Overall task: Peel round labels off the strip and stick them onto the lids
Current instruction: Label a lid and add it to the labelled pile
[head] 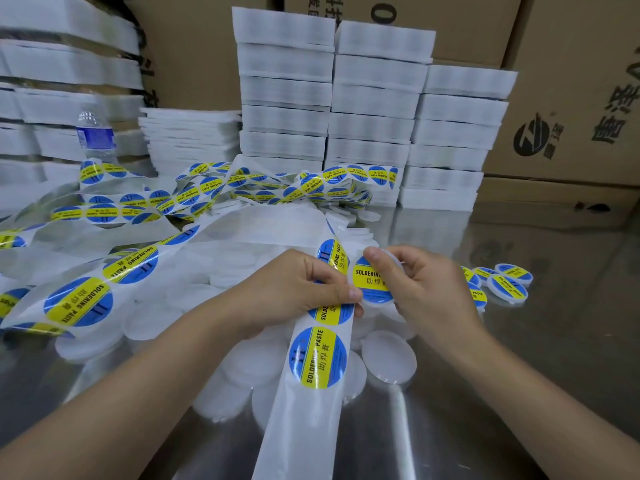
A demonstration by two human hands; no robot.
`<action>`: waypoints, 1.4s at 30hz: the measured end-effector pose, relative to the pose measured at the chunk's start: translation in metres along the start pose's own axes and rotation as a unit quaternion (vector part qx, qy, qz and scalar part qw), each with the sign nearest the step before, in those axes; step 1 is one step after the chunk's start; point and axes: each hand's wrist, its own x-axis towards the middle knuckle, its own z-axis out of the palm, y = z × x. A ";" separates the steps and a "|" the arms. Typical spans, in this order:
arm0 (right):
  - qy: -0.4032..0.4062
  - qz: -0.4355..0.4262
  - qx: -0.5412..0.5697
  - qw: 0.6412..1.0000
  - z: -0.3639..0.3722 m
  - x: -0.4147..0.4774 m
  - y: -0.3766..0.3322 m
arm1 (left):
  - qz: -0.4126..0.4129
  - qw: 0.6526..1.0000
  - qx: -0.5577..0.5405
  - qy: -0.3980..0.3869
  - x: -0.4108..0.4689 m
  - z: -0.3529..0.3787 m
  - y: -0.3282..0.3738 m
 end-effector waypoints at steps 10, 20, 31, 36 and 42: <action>0.019 -0.018 0.000 1.000 -0.002 0.003 0.003 | -0.009 1.000 -0.018 0.020 0.001 0.002 0.000; -0.074 -0.042 -0.028 0.996 -0.009 0.003 0.000 | 0.009 0.998 -0.033 0.060 0.005 -0.002 -0.003; 0.014 -0.130 -0.119 0.984 -0.016 0.015 0.009 | -0.011 0.995 -0.049 0.087 0.007 -0.003 -0.004; 0.077 0.108 -0.316 0.939 -0.061 0.050 0.039 | -0.022 0.995 -0.060 0.078 0.006 -0.005 -0.001; -0.013 0.210 -0.486 0.848 -0.061 0.052 0.075 | -0.015 0.997 -0.059 0.055 0.004 -0.001 -0.001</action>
